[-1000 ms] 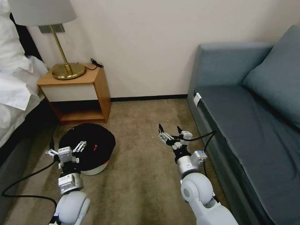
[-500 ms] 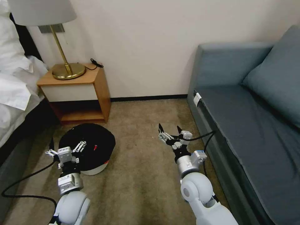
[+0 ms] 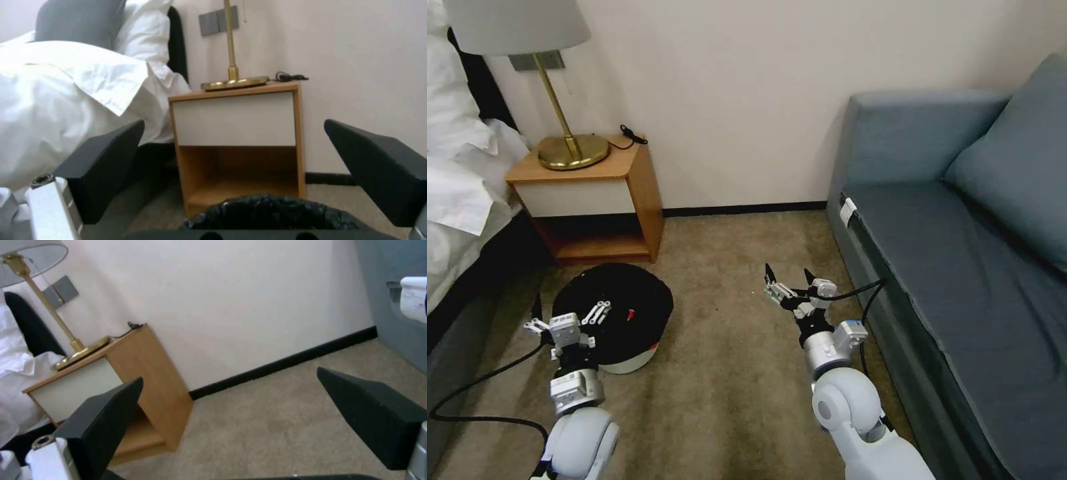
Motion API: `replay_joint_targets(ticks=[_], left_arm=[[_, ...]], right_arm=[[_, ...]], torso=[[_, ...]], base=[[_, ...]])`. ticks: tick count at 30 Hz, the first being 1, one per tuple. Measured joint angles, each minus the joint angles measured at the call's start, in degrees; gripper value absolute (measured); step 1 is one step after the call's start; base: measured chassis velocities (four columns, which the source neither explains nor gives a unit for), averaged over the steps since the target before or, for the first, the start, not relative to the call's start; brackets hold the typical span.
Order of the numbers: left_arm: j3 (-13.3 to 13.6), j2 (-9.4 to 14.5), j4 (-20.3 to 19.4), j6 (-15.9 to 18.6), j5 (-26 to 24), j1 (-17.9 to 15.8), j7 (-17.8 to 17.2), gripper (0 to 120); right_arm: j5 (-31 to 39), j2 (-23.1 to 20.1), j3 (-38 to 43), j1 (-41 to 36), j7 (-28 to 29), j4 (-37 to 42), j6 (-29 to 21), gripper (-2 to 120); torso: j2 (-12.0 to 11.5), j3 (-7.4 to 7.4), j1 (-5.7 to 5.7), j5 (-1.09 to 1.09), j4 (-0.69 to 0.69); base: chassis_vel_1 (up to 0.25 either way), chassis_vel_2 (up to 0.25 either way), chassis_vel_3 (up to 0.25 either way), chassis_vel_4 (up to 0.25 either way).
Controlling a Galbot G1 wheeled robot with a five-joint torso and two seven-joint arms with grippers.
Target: Pick up the trash bin, then pick up the garbage on the floor and place it into the trash bin.
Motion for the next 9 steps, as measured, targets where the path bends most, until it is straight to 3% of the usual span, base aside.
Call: replay_joint_targets(ticks=[9], left_arm=[[0.00, 0.00, 0.01, 0.04, -0.03, 0.00, -0.02, 100]], right_arm=[[0.00, 0.00, 0.00, 0.03, -0.04, -0.04, 0.01, 100]], torso=[[0.00, 0.00, 0.00, 0.00, 0.00]], base=[[0.000, 0.000, 0.000, 0.000]])
